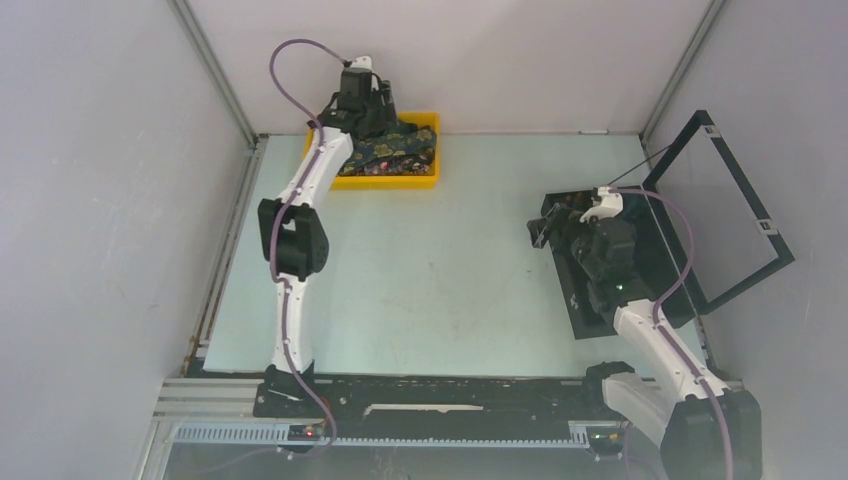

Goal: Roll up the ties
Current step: Pick up the tie from the bin.

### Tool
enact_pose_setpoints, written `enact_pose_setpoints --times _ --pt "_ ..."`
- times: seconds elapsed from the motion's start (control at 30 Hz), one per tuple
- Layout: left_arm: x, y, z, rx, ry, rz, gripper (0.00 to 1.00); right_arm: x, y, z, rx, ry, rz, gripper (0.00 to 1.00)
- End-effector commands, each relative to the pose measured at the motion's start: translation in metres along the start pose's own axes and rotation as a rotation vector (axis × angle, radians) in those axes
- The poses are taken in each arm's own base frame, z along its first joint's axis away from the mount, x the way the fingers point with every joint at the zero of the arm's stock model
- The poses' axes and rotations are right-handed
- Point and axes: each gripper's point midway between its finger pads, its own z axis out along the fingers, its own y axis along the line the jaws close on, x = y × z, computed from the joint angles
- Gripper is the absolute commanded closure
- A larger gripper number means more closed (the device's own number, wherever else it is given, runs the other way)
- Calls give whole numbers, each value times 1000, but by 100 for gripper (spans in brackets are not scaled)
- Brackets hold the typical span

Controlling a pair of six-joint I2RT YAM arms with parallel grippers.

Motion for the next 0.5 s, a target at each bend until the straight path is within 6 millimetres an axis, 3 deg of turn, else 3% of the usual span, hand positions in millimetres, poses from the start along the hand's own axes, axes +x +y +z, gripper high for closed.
enact_pose_setpoints --times 0.0,0.27,0.47 --pt "-24 -27 6 51 -93 55 27 -20 15 4 -61 -37 2 0" --pt "8 -69 37 169 -69 131 17 -17 16 5 -82 -19 23 0" --pt "24 -79 48 139 -56 295 14 -15 16 6 -88 -5 32 0"
